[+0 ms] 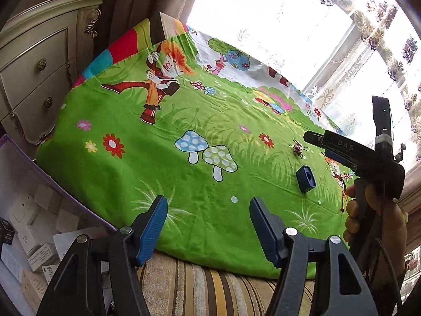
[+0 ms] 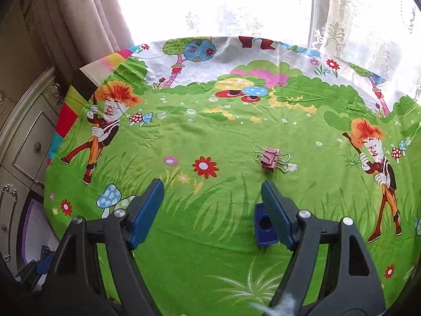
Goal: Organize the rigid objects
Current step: 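Move both open tools back over the pink clip and blue cap, then grasp the blue cap with the right tool while the left tool grasps the pink binder clip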
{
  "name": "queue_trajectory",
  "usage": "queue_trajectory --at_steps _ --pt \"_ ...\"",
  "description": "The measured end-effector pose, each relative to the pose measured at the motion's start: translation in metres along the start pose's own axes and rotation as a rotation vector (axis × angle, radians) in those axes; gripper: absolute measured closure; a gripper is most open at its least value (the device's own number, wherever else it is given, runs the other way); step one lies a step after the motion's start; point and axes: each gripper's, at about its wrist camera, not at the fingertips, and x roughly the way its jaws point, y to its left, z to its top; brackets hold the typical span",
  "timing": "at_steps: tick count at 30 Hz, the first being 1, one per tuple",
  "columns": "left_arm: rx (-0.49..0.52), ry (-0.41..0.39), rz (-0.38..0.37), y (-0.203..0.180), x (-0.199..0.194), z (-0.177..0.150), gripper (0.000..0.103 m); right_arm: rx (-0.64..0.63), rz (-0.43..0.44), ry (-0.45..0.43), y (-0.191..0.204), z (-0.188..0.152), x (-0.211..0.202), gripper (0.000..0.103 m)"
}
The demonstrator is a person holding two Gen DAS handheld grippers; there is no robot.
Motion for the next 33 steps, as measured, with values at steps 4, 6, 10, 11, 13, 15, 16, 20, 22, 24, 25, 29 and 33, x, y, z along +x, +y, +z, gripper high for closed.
queue_trajectory --at_steps 4,6,10,11,13,15,16,20,22,24,25,29,33 --pt "0.004 -0.002 0.000 -0.007 0.012 0.013 0.037 0.020 -0.035 0.021 -0.021 -0.015 0.016 0.024" --pt "0.015 0.000 -0.006 -0.015 0.019 0.018 0.037 0.018 -0.031 0.041 -0.028 -0.023 0.025 0.024" --pt "0.055 0.001 -0.028 -0.037 0.033 0.027 0.038 -0.002 -0.030 0.086 -0.034 -0.035 0.043 0.045" --pt "0.070 0.001 -0.029 -0.043 0.036 0.029 0.038 -0.005 -0.025 0.096 -0.036 -0.037 0.046 0.057" --pt "0.094 0.006 -0.029 -0.053 0.044 0.034 0.038 0.002 -0.010 0.109 -0.040 -0.042 0.052 0.069" --pt "0.115 0.010 -0.029 -0.063 0.052 0.039 0.038 0.018 0.001 0.094 -0.045 -0.043 0.052 0.072" --pt "0.125 0.012 -0.028 -0.067 0.056 0.041 0.038 0.024 -0.003 0.086 -0.047 -0.043 0.051 0.072" --pt "0.179 0.032 -0.036 -0.090 0.076 0.050 0.038 0.061 -0.037 0.061 -0.065 -0.042 0.046 0.072" --pt "0.215 0.043 -0.053 -0.107 0.087 0.052 0.038 0.093 -0.061 0.051 -0.078 -0.041 0.044 0.072" --pt "0.254 0.054 -0.064 -0.124 0.099 0.054 0.038 0.125 -0.089 0.038 -0.093 -0.041 0.041 0.072" --pt "0.273 0.060 -0.075 -0.133 0.105 0.055 0.038 0.137 -0.103 0.030 -0.100 -0.040 0.039 0.072" --pt "0.355 0.065 -0.116 -0.166 0.128 0.056 0.038 0.170 -0.149 0.013 -0.121 -0.039 0.034 0.072" --pt "0.480 0.068 -0.152 -0.198 0.152 0.055 0.038 0.204 -0.150 0.001 -0.134 -0.039 0.029 0.072"
